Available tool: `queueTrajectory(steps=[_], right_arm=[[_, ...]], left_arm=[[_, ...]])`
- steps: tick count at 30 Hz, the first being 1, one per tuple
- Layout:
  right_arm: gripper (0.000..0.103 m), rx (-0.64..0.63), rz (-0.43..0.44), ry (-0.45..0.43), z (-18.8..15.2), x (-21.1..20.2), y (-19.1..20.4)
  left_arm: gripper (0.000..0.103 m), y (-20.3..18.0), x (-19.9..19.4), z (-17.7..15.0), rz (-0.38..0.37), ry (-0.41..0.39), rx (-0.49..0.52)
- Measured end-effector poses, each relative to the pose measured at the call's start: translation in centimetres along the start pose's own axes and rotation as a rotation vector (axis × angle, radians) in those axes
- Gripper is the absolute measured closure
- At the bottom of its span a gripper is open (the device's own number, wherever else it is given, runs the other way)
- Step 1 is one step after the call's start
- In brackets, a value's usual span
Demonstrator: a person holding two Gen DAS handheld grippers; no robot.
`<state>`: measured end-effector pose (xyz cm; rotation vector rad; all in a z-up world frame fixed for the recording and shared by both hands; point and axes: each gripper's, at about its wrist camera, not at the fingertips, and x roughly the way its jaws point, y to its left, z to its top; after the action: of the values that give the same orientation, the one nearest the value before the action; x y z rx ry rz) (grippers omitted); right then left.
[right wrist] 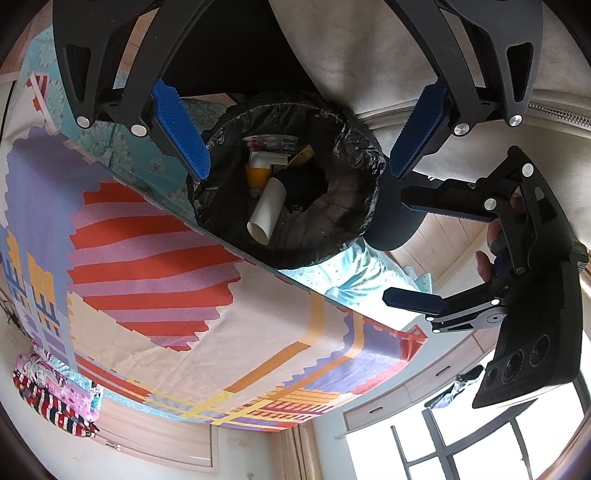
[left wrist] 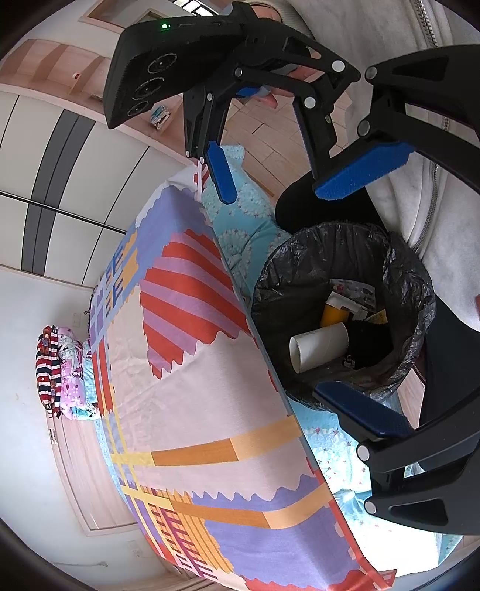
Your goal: Collect trash
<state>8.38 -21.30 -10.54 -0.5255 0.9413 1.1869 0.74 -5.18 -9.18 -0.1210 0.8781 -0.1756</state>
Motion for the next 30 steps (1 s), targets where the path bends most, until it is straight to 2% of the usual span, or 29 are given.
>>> queueTrajectory(steps=[30], right_arm=[[0.004, 0.005, 0.001, -0.001, 0.01, -0.14, 0.02]], left_arm=[[0.008, -0.09, 0.34, -0.12, -0.002, 0.001, -0.010]])
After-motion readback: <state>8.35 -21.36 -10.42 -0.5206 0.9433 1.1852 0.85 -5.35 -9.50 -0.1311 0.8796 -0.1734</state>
